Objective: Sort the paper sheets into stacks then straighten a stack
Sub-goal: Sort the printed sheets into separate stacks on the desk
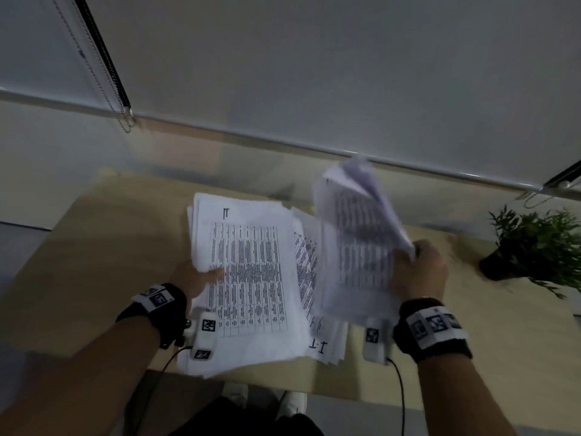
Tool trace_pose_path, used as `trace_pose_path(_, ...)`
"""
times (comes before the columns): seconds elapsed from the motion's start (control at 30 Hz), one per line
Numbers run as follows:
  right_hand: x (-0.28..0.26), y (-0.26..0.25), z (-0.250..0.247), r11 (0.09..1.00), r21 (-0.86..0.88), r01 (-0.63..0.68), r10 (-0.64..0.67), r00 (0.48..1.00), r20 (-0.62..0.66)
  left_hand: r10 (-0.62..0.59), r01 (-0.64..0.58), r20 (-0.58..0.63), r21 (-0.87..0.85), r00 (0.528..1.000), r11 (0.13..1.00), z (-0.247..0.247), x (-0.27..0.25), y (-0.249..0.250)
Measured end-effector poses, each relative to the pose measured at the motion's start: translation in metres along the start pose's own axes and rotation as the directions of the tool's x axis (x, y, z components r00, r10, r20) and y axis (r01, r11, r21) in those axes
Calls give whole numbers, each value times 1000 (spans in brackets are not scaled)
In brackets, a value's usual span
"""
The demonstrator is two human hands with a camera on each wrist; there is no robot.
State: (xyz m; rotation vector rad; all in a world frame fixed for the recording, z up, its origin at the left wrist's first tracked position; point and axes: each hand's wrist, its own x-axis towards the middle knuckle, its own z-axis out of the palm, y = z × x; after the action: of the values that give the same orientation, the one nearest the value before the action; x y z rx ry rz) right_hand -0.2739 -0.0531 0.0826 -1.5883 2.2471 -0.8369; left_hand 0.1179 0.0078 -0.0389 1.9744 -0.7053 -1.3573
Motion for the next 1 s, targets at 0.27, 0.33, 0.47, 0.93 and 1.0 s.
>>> trace_pose_path(0.27, 5, -22, 1, 931, 321, -175, 120, 976, 184, 10, -20, 42, 233, 999, 972, 24, 10, -12)
trace_pose_path(0.33, -7, -13, 32, 906, 330, -263, 169, 942, 289, 6, -12, 45, 148, 999, 989, 24, 7, -8)
trace_pose_path(0.47, -33, -6, 93, 903, 176, -392, 261, 825, 500, -134, 150, 96, -181, 986, 972, 14, 24, -14)
trace_pose_path(0.93, -51, 13, 145, 810, -172, -561, 584, 741, 331, 67, -49, -31, 405, 997, 913, 19, 52, -36)
trace_pose_path(1.0, -49, 18, 145, 821, -126, -557, 552, 717, 426, 79, -60, -27, 427, 996, 902, 18, 53, -33)
